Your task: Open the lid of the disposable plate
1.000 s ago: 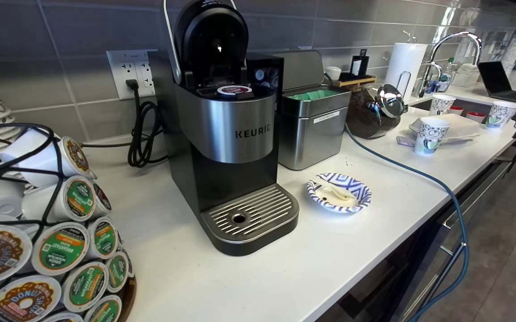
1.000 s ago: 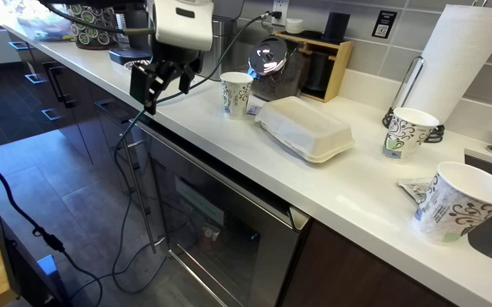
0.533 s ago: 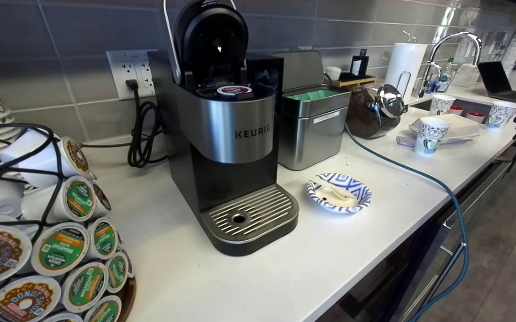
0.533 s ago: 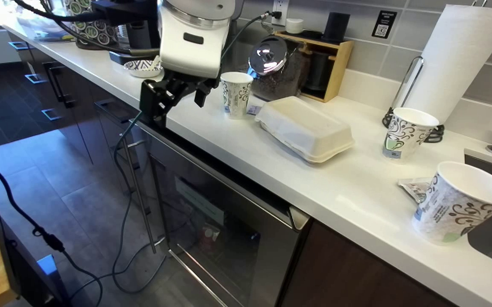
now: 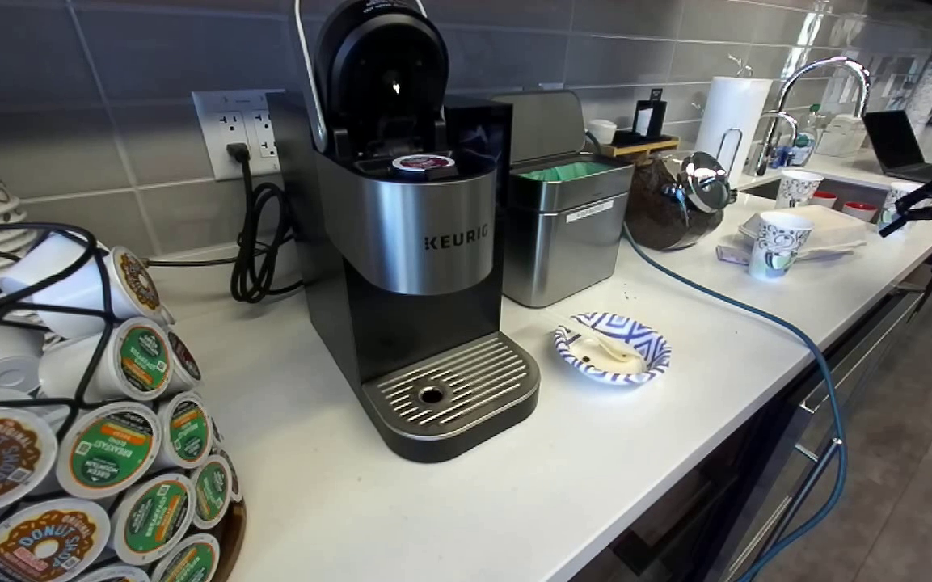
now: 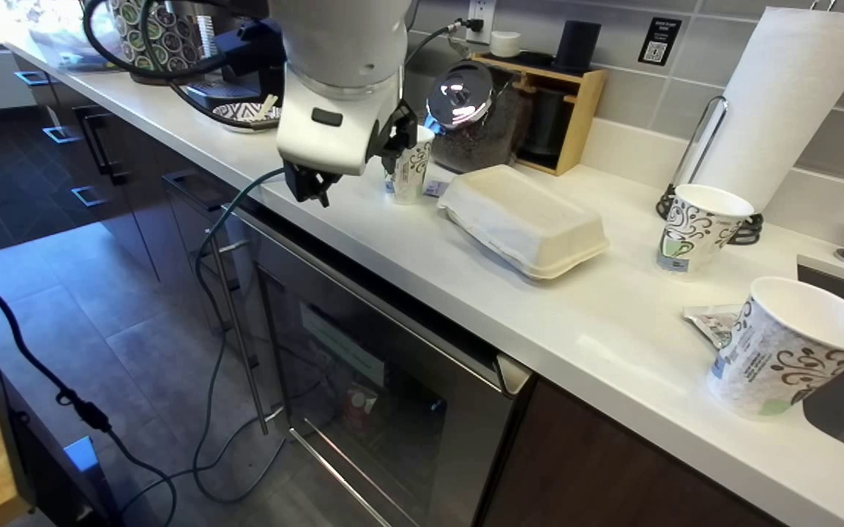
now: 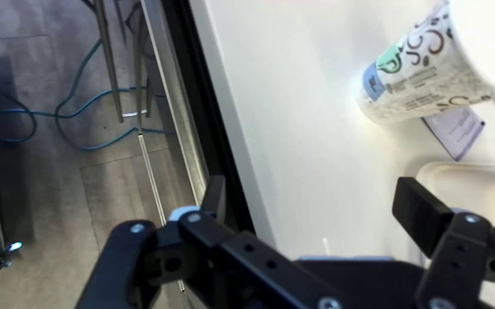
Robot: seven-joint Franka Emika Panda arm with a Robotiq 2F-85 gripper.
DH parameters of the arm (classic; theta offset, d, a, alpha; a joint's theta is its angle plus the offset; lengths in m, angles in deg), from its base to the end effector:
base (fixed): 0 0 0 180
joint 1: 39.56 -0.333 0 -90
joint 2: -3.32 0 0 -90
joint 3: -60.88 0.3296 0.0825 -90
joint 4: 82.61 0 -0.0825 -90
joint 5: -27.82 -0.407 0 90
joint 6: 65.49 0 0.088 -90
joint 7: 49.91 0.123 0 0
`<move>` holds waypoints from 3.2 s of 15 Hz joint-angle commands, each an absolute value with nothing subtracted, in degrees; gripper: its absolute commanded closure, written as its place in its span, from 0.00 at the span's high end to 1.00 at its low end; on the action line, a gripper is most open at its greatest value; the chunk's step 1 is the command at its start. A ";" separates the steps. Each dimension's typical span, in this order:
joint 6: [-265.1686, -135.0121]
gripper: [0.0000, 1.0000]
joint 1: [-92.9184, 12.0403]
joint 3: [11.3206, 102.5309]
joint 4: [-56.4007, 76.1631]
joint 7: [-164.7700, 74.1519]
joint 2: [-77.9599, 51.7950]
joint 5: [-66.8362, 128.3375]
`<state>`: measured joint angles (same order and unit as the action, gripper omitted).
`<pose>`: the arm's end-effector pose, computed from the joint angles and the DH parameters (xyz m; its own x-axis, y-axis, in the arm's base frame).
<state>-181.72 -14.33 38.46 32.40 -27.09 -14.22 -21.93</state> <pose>0.4489 -0.4035 0.2909 -0.0425 -0.8638 -0.5020 -0.9157 0.2347 -0.3262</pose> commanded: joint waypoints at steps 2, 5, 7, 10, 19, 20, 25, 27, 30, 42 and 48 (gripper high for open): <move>-190.02 1.00 -13.60 39.12 32.96 -27.30 -16.36 -35.38; -198.24 1.00 -14.27 39.55 33.25 -29.27 -16.92 -44.37; -202.83 1.00 -15.00 39.93 33.40 -30.49 -16.78 -47.93; -200.15 1.00 -14.81 39.46 32.81 -28.99 -16.61 -44.53; -221.07 1.00 -17.85 44.42 31.62 -42.31 -18.63 -75.01; -222.33 1.00 -17.77 45.16 31.27 -47.23 -18.82 -78.95; -220.45 1.00 -18.12 42.78 31.56 -68.33 -18.06 -85.69; -221.05 1.00 -19.32 42.12 31.16 -61.54 -17.94 -82.69; -221.08 1.00 -19.55 42.08 31.13 -61.25 -17.92 -82.62; -202.94 1.00 -19.29 37.98 31.97 -90.80 -21.19 -105.01; -188.46 1.00 -18.43 36.89 35.39 -108.80 -22.60 -108.72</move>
